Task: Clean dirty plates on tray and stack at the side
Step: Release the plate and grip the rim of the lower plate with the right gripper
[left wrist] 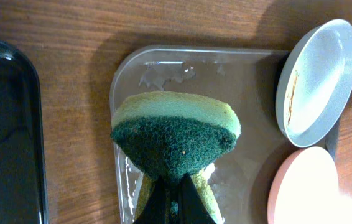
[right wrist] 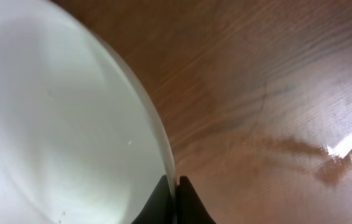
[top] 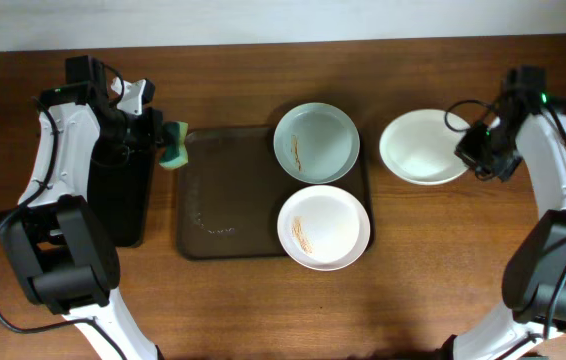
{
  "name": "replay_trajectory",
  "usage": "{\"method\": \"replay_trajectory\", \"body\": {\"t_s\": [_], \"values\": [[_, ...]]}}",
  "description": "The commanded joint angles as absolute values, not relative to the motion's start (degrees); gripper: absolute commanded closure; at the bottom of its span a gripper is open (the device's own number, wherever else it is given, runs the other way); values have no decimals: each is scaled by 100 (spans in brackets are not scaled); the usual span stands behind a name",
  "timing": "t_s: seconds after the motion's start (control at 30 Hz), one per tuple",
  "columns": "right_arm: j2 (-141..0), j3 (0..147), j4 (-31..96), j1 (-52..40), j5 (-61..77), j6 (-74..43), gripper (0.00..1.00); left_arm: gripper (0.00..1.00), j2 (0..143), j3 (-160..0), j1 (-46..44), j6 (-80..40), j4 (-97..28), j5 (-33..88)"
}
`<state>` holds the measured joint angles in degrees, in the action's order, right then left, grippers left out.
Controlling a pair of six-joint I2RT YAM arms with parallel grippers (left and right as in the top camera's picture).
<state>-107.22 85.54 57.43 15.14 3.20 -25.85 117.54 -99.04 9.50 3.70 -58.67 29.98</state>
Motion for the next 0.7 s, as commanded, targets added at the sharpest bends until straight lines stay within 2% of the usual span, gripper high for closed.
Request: {"method": "replay_trajectory", "body": {"t_s": [0.0, 0.17, 0.6, 0.63, 0.67], "values": [[-10654, 7688, 4941, 1841, 447, -2569, 96, 99, 11732, -9937, 926, 484, -5813, 3057], [-10656, 6840, 3874, 1905, 421, -2569, 96, 99, 11732, -9937, 819, 484, -5767, 3057], [-10656, 6803, 4112, 2110, 233, -2703, 95, 100, 11732, -9937, 788, 482, -5793, 3020], [-10656, 6805, 4134, 2110, 235, -2705, 70, 99, 11732, -9937, 788, 482, -5791, 3020], [-10652, 6818, 4167, 2110, 242, -2703, 32, 99, 11732, -9937, 788, 482, -5791, 3020]]}}
